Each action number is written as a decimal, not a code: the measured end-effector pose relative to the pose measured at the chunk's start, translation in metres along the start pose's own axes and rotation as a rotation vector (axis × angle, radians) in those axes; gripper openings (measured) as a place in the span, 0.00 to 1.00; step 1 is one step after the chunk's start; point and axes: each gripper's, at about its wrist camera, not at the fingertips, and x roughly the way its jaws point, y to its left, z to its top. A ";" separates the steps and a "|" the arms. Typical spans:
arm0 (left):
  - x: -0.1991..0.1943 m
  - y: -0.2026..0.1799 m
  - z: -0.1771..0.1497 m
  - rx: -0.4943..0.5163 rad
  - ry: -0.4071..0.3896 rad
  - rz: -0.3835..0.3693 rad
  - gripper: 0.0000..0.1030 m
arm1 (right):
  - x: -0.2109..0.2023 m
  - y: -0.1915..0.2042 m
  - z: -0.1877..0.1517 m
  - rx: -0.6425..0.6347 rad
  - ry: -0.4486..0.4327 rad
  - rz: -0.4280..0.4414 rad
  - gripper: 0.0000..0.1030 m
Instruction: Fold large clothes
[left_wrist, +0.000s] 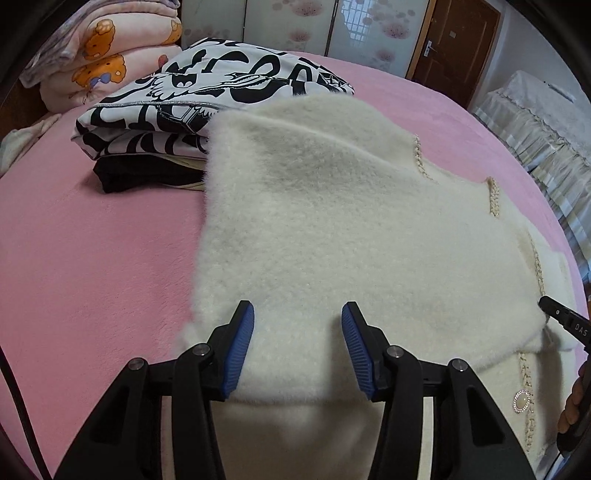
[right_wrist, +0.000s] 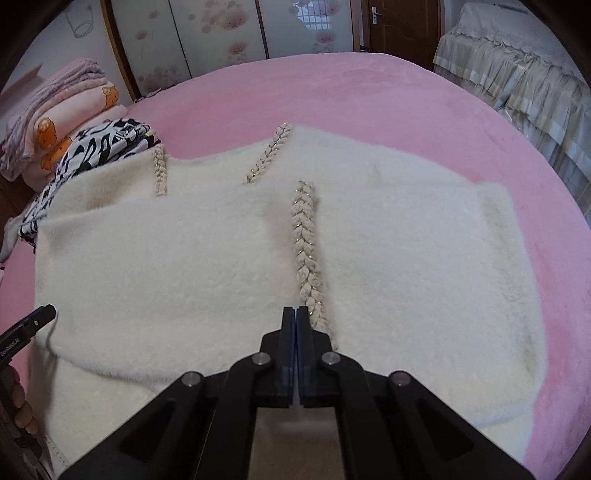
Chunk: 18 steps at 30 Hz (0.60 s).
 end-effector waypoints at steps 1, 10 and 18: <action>-0.002 -0.002 0.000 0.003 0.005 0.010 0.47 | -0.001 0.002 0.000 0.003 0.006 -0.003 0.04; -0.059 0.010 -0.001 -0.031 -0.026 0.017 0.59 | -0.058 0.008 0.000 0.014 -0.024 0.023 0.11; -0.118 0.021 -0.023 0.001 -0.038 0.019 0.77 | -0.131 0.012 -0.020 -0.017 -0.106 0.009 0.35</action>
